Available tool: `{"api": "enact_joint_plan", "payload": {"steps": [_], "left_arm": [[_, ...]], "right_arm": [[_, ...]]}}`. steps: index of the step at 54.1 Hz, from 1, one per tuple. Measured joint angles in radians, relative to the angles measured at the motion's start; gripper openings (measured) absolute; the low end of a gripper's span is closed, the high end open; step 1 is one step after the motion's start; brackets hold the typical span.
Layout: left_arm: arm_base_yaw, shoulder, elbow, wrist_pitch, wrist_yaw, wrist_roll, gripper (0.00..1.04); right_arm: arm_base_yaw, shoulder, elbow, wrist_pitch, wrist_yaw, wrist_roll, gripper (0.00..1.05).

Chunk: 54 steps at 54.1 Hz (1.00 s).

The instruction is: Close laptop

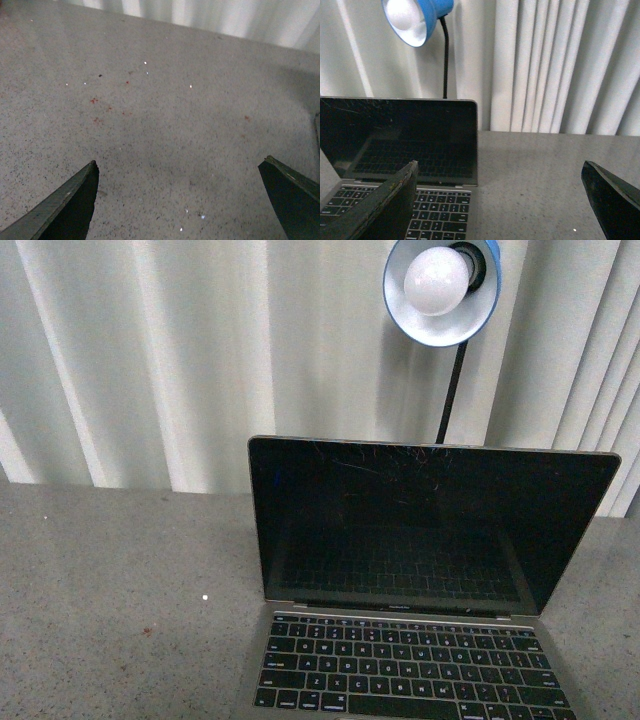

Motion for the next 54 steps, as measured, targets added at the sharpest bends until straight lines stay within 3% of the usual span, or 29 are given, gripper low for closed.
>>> {"api": "enact_joint_plan", "payload": {"steps": [4,11,19,24,33,42,54], "left_arm": [[0.009,0.050,0.012,0.081,0.003,-0.004,0.98],[0.004,0.341,0.050,0.420,0.062,0.020,0.98],[0.017,0.632,0.166,0.670,0.126,0.075,0.98],[0.025,0.816,0.268,0.764,0.169,0.121,0.98],[0.046,1.117,0.528,0.781,0.264,0.224,0.98],[0.031,1.278,0.780,0.687,0.349,0.354,0.98],[-0.077,1.394,1.047,0.515,0.477,0.657,0.98]], "right_arm": [[-0.040,0.141,0.000,0.159,-0.047,-0.012,0.97],[-0.179,0.624,0.088,0.599,-0.156,-0.062,0.97],[-0.249,0.958,0.260,0.717,-0.198,-0.092,0.97],[-0.276,1.104,0.378,0.700,-0.211,-0.119,0.97],[-0.304,1.274,0.634,0.577,-0.279,-0.227,0.97],[-0.315,1.407,0.861,0.420,-0.362,-0.405,0.97],[-0.327,1.566,1.098,0.209,-0.499,-0.703,0.97]]}}
